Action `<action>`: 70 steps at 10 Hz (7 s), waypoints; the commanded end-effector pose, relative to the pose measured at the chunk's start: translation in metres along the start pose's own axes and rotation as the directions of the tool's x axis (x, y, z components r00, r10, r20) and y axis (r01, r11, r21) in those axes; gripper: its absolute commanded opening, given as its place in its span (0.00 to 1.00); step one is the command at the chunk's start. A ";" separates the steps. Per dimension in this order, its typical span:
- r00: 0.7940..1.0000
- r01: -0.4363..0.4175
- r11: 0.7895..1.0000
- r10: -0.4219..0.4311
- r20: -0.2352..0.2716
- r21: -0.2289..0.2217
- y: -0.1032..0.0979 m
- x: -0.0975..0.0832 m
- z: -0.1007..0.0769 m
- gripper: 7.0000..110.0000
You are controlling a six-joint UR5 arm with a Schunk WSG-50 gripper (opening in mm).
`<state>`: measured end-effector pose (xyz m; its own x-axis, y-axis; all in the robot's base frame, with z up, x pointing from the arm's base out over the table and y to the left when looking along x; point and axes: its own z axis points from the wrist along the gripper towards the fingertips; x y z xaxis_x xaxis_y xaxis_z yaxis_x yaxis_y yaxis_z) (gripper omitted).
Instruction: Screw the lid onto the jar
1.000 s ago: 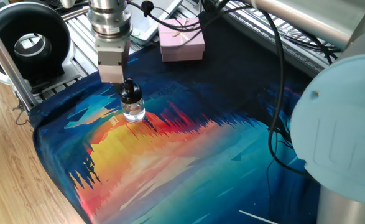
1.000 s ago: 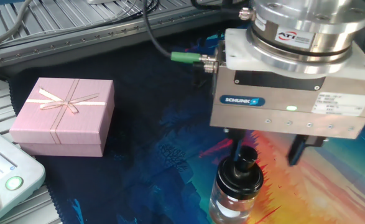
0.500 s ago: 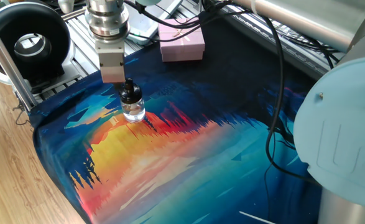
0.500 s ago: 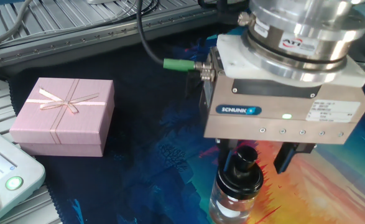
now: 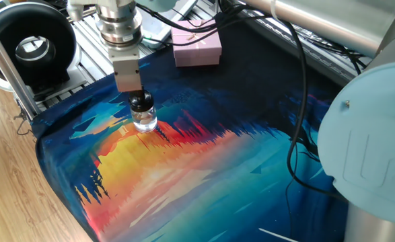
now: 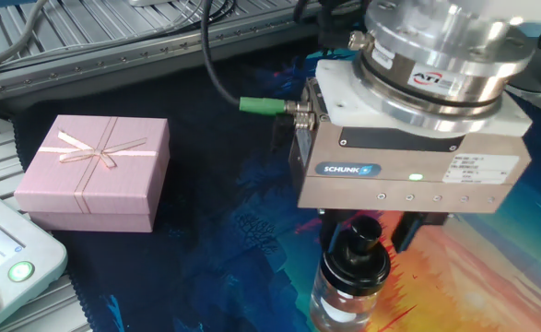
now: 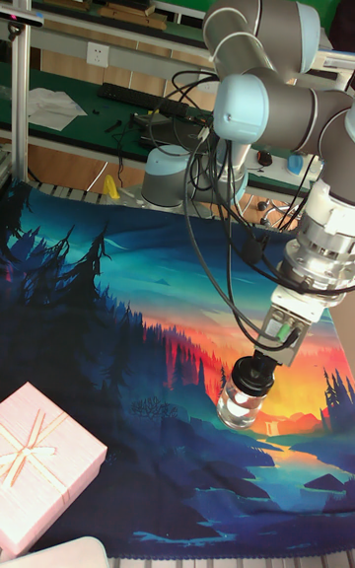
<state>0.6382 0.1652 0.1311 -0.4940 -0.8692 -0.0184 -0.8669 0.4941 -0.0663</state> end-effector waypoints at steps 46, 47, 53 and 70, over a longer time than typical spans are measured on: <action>0.991 0.133 0.990 -0.132 0.036 -0.036 0.008 0.011 0.010 0.15; 0.993 0.118 0.993 -0.117 0.029 -0.025 0.006 0.013 0.011 0.15; 0.999 0.051 0.999 -0.051 -0.003 -0.013 0.004 0.019 0.011 0.00; 0.995 -0.096 0.995 0.096 0.013 -0.032 0.002 0.020 0.012 0.00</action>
<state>0.6276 0.1477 0.1181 -0.5429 -0.8392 -0.0317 -0.8381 0.5438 -0.0419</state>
